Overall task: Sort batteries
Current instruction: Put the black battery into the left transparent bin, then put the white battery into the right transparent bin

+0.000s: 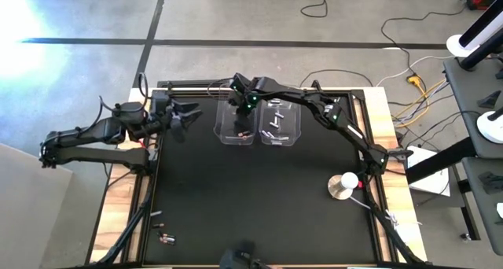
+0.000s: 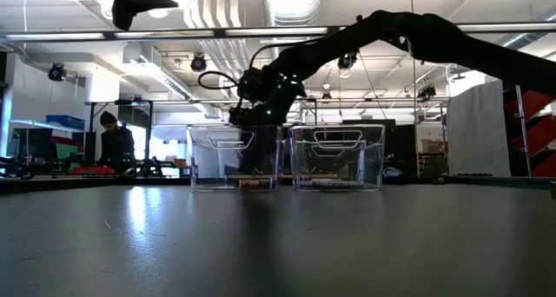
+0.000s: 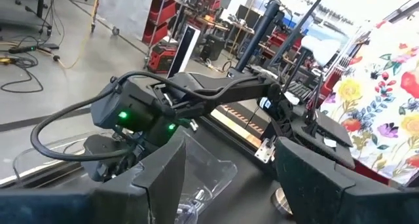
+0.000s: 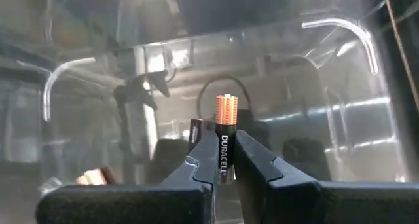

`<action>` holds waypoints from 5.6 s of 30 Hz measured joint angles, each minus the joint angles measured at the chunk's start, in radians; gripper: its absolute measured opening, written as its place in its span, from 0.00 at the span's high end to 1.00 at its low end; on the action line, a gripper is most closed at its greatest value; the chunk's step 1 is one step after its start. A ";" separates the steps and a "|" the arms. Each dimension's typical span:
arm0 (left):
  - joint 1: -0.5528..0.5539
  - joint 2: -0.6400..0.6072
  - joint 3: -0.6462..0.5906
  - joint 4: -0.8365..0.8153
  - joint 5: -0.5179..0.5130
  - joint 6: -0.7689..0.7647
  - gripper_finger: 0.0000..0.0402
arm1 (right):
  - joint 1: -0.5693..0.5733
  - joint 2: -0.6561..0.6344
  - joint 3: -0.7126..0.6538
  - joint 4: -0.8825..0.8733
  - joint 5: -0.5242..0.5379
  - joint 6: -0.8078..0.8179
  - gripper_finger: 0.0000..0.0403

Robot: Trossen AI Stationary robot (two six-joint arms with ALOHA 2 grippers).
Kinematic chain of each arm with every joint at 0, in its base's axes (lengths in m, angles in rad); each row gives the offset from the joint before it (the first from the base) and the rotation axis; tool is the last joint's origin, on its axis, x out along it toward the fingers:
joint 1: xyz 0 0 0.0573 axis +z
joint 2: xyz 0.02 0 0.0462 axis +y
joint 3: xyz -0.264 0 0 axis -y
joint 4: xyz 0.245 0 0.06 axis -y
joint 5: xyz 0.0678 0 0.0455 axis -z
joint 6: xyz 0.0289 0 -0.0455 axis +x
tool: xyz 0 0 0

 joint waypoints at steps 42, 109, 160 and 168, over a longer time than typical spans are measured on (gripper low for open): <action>0.000 0.027 0.000 -0.191 0.244 0.034 0.47 | 0.014 -0.021 0.020 -0.130 0.126 -0.092 0.65; 0.000 0.094 0.000 -0.190 0.243 -0.034 0.47 | -0.504 -0.877 -1.399 0.247 0.671 1.327 0.76; -0.002 0.082 0.000 -0.121 0.268 -0.159 0.47 | -0.454 -0.809 -1.340 0.151 0.462 1.275 0.91; -0.002 0.015 0.000 -0.123 0.269 -0.111 0.47 | -0.386 -0.924 -1.339 0.091 0.506 1.250 0.91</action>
